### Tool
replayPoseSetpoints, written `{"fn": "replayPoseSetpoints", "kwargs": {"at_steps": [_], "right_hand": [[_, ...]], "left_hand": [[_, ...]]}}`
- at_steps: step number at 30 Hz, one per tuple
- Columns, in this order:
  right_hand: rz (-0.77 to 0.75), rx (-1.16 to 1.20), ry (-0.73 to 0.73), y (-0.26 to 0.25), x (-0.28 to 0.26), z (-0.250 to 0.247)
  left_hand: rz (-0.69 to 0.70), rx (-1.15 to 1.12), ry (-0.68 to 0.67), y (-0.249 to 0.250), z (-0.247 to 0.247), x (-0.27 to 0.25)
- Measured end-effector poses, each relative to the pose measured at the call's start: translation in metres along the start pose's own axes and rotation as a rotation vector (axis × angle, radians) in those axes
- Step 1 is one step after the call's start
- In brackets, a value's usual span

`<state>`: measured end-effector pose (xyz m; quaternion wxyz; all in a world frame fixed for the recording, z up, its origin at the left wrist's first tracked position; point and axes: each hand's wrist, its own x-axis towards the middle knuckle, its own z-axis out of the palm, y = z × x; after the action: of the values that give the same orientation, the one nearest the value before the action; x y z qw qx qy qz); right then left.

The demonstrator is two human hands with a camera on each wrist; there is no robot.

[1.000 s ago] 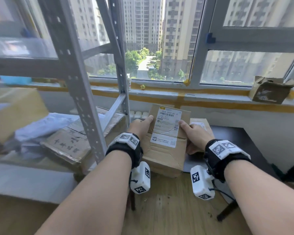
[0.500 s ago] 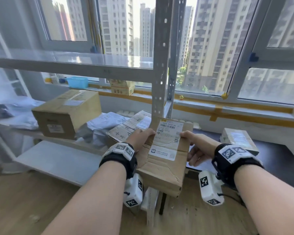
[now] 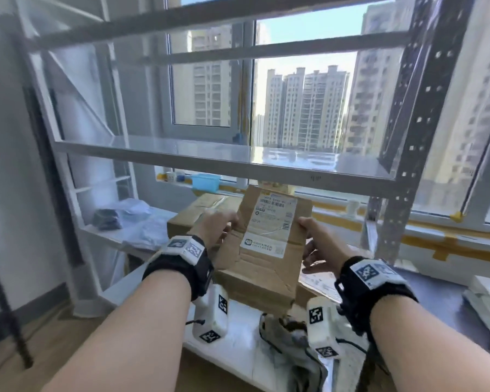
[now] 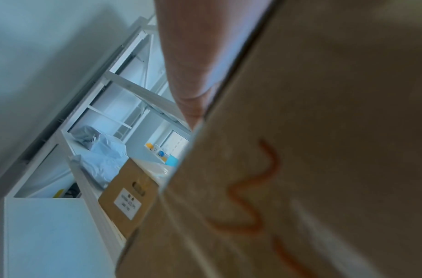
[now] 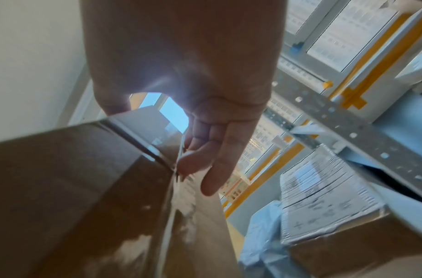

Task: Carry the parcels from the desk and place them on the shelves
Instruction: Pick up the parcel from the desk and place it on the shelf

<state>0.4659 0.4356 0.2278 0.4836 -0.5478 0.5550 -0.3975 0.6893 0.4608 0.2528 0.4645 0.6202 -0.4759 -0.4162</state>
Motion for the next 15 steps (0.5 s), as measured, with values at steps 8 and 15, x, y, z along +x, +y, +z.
{"fn": "replayPoseSetpoints", "kwargs": {"at_steps": [8,15], "right_hand": [[-0.075,-0.025,-0.019,-0.055,0.021,0.082],[-0.143,0.021,0.050,-0.121,0.070,0.143]], "left_hand": [[0.134,0.123,0.093,0.010,-0.087,0.014],[0.167,-0.008,0.151,0.025,-0.165,0.061]]}}
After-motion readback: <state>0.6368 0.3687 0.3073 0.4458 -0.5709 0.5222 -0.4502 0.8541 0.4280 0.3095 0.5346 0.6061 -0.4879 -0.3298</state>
